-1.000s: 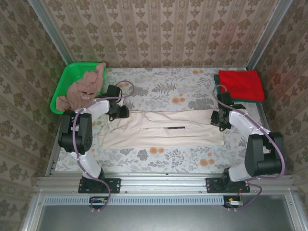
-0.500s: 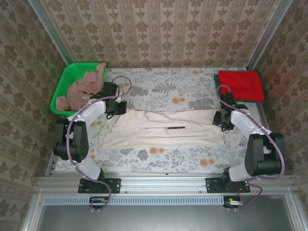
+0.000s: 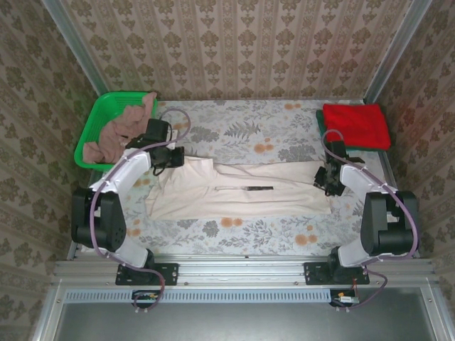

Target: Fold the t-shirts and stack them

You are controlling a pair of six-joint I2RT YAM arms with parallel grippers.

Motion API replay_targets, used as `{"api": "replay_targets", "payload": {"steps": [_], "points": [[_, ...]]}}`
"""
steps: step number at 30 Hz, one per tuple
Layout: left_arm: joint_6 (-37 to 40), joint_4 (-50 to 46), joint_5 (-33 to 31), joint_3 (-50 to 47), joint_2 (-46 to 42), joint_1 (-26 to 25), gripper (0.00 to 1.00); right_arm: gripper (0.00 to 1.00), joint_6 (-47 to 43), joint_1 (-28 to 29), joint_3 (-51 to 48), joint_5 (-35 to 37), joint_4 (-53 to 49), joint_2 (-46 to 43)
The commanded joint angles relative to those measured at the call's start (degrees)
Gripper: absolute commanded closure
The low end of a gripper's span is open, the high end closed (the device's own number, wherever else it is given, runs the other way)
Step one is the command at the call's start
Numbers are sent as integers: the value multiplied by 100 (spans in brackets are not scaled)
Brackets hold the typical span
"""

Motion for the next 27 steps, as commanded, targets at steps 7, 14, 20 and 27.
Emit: {"api": "replay_targets", "payload": {"steps": [7, 14, 20, 27], "points": [[572, -230, 147, 1028, 28, 138, 95, 96, -40, -53, 986, 97, -196, 7], [1155, -113, 431, 2212, 680, 308, 99, 100, -401, -62, 2306, -151, -399, 989], [1145, 48, 363, 1261, -128, 325, 100, 100, -570, -73, 1845, -458, -92, 751], [478, 916, 98, -1144, -1750, 258, 100, 100, -670, -280, 1081, -677, 268, 516]]}}
